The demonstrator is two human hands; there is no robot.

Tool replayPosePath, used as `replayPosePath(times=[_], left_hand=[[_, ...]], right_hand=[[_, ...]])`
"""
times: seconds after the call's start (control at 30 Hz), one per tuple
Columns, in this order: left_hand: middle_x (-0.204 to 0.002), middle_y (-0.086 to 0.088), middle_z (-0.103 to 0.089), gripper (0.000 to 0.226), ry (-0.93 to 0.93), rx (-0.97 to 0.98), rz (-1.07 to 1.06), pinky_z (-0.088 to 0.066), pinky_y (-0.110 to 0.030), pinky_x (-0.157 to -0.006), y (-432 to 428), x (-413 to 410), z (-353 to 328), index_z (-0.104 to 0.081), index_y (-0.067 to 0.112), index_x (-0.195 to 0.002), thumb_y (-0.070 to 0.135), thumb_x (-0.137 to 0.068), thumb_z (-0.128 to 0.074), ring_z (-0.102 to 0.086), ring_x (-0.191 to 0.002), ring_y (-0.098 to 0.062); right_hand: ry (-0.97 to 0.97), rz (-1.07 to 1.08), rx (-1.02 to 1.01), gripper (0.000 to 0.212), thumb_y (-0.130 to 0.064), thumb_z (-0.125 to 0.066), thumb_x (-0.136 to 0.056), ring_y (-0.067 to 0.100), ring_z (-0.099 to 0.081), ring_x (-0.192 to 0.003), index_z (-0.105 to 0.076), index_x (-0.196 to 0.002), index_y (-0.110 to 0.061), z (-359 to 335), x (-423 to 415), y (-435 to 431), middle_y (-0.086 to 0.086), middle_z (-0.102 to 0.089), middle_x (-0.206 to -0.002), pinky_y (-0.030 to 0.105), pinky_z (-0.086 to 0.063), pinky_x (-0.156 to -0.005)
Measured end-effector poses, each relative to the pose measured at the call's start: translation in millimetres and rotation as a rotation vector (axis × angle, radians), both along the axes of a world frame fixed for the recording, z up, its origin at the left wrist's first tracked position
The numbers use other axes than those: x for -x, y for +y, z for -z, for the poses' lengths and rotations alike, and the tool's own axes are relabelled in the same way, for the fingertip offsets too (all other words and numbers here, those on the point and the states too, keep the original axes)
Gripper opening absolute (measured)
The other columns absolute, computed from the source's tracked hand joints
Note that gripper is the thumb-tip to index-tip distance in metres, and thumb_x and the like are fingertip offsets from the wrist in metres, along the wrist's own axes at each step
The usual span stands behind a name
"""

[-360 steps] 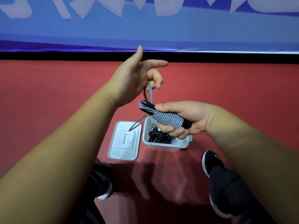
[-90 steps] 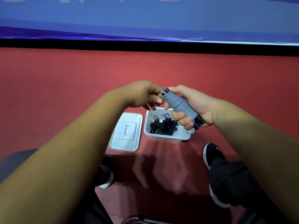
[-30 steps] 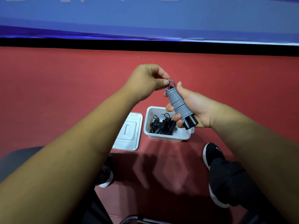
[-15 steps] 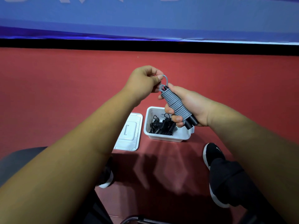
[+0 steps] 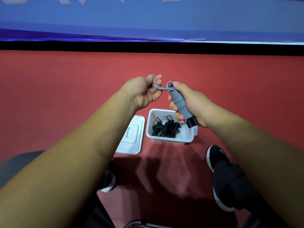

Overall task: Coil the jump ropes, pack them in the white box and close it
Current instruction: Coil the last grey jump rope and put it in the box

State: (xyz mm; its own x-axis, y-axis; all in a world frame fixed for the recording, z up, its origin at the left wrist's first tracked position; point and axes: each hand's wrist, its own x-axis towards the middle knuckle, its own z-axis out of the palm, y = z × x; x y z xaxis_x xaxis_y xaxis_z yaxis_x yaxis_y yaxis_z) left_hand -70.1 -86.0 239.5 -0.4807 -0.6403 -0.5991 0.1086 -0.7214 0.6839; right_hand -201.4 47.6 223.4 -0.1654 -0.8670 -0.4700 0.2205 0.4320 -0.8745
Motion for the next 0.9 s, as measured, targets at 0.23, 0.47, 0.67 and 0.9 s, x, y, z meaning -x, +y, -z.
replayPosePath(times=[0.23,0.47,0.67,0.9], left_hand=[[-0.088,-0.006,-0.071,0.018,-0.015,-0.038,0.034,-0.061,-0.029,-0.069,7.6,0.2,6.5,-0.065,0.009,-0.091,0.016,-0.106,-0.057,-0.066,-0.062,-0.006],[-0.089,-0.011,-0.069,0.025,0.065,-0.058,0.025,-0.062,-0.036,-0.081,9.0,-4.1,1.4,-0.068,-0.002,-0.102,-0.006,-0.106,-0.043,-0.068,-0.076,-0.015],[-0.078,-0.007,-0.072,0.022,0.017,-0.017,0.124,-0.060,-0.024,-0.064,9.5,-5.8,2.7,-0.071,0.009,-0.104,0.002,-0.106,-0.050,-0.069,-0.062,-0.010],[-0.073,-0.003,-0.071,0.019,-0.076,0.162,0.267,-0.055,-0.015,-0.057,9.7,-3.4,1.3,-0.074,0.012,-0.105,0.005,-0.104,-0.056,-0.061,-0.056,-0.005]], right_hand=[[0.065,0.132,0.006,0.058,-0.066,-0.053,-0.101,0.024,-0.046,-0.045,-0.067,-0.102,-0.009,7.5,-3.1,-3.2,0.007,-0.056,-0.069,0.032,-0.043,-0.051],[0.089,0.174,0.003,0.059,-0.066,-0.052,-0.101,0.024,-0.046,-0.046,-0.068,-0.103,-0.009,5.5,-0.8,-4.0,0.005,-0.058,-0.069,0.033,-0.043,-0.051],[0.113,0.186,0.026,0.061,-0.065,-0.052,-0.102,0.024,-0.047,-0.046,-0.071,-0.103,-0.007,4.4,2.3,-5.1,0.007,-0.059,-0.070,0.032,-0.044,-0.049],[0.126,0.129,0.054,0.060,-0.066,-0.049,-0.102,0.024,-0.048,-0.047,-0.071,-0.103,-0.010,0.7,8.9,-4.1,0.009,-0.059,-0.074,0.031,-0.046,-0.049]])
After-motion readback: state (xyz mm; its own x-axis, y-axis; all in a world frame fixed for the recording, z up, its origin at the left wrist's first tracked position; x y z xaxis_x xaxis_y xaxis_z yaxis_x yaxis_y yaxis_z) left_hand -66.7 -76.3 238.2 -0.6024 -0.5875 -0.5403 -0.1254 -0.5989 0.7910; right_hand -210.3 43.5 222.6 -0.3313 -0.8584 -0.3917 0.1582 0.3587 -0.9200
